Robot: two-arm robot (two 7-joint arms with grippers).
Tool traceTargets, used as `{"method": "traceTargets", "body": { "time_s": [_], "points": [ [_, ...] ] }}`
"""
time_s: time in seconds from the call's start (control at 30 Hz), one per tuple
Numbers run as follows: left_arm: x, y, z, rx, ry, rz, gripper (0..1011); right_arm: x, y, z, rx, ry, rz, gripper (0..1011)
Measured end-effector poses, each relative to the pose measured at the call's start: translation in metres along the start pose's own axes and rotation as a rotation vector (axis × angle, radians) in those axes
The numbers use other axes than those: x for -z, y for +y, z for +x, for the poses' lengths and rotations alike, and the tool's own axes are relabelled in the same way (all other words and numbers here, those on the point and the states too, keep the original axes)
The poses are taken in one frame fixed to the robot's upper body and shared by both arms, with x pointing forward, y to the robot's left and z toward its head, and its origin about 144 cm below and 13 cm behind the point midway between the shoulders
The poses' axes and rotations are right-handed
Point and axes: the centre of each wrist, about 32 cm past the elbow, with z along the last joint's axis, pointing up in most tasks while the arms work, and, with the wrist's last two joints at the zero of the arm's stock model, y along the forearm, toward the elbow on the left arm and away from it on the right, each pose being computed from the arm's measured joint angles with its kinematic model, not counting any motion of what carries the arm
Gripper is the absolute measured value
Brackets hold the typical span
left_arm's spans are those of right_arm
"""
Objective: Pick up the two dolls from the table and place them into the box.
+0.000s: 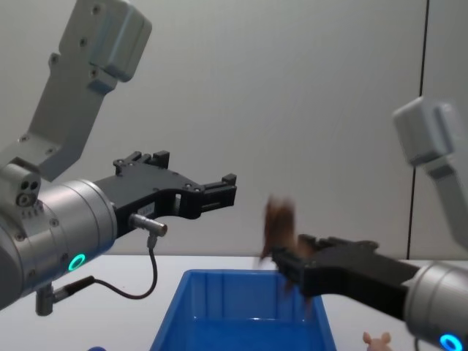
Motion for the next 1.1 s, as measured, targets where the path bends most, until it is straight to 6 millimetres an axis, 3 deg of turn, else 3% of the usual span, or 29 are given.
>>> {"method": "traceTargets", "body": {
  "time_s": [0.1, 0.2, 0.3, 0.33, 0.67, 1.1],
  "points": [
    [0.000, 0.000, 0.000, 0.000, 0.000, 0.000, 1001, 0.001, 0.005, -0.002, -0.015, 0.001, -0.005, 433],
    [0.000, 0.000, 0.000, 0.000, 0.000, 0.000, 1001, 0.005, 0.011, -0.004, -0.028, 0.003, -0.019, 577],
    [0.000, 0.000, 0.000, 0.000, 0.000, 0.000, 1001, 0.007, 0.014, -0.005, -0.030, 0.004, -0.026, 631],
    [0.000, 0.000, 0.000, 0.000, 0.000, 0.000, 1001, 0.008, 0.015, -0.006, -0.027, 0.004, -0.030, 704],
    [0.000, 0.000, 0.000, 0.000, 0.000, 0.000, 1001, 0.012, 0.017, -0.007, 0.044, 0.003, -0.050, 977],
    [0.000, 0.000, 0.000, 0.000, 0.000, 0.000, 1001, 0.010, 0.000, -0.007, 0.210, -0.026, -0.057, 1001]
  ]
}}
